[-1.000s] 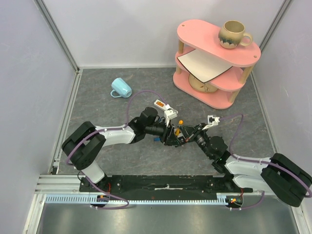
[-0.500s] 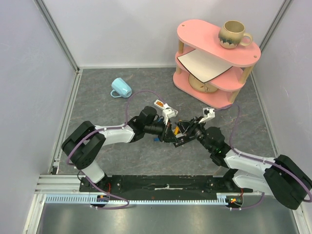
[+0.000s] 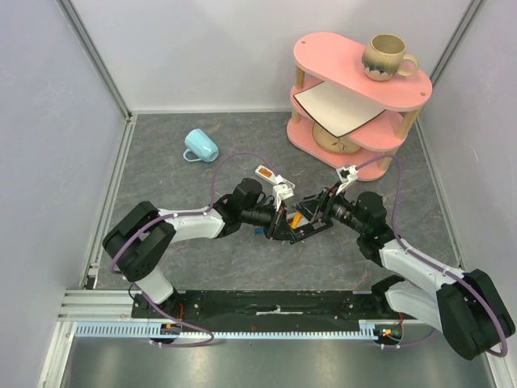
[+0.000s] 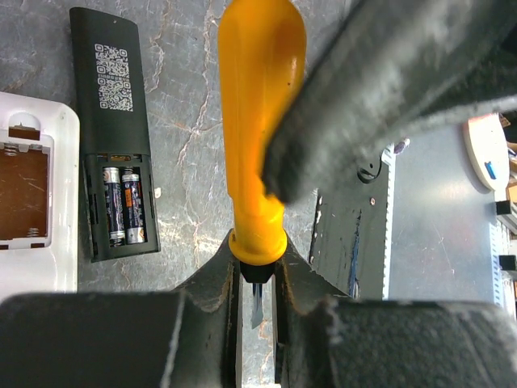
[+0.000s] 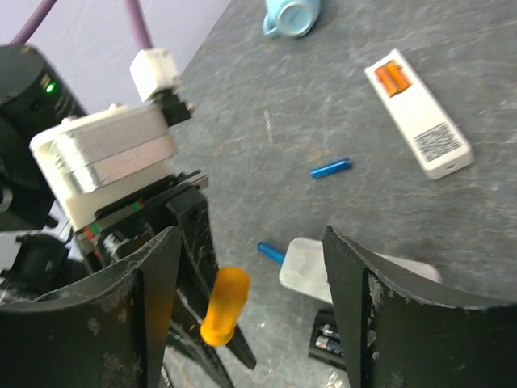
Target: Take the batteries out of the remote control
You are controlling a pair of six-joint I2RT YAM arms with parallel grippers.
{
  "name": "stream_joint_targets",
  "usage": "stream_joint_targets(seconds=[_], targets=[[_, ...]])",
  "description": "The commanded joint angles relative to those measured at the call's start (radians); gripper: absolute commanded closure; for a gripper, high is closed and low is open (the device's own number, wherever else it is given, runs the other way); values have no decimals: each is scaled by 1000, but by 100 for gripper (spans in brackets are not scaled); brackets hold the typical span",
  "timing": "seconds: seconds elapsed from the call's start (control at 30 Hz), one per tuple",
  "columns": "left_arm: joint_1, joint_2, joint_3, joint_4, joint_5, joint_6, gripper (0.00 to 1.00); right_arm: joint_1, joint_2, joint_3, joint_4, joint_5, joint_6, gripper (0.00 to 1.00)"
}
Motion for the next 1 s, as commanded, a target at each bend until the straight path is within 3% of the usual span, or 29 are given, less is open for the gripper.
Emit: stream_joint_targets(seconds=[0.0, 0.2, 0.47, 0.67, 0.7, 0.73, 0.87, 0.9, 0.97], targets=[[0, -44, 7, 30, 39, 40, 98, -9, 19, 15, 44, -185, 12, 32], [0, -50, 2, 30, 45, 44, 98, -7, 22, -15, 61, -186, 37, 52], [0, -50, -1, 30, 53, 46, 98, -12, -82, 14, -137, -140, 20, 54], [0, -44, 4, 30, 67, 44, 98, -13, -125, 8, -152, -140, 43, 59], [0, -44, 4, 30, 68, 46, 98, -15, -122, 9, -151, -141, 57, 61], [0, -44, 4, 30, 68, 46, 98, -15, -116, 12, -146, -146, 63, 71], [0, -47, 2, 30, 64, 46, 98, -13, -83, 26, -151, -152, 75, 95], [0, -47, 2, 27, 59, 49, 98, -15, -81, 29, -151, -152, 75, 99], [0, -53, 2, 19, 48, 52, 87, -15, -90, 32, -177, -141, 63, 100]])
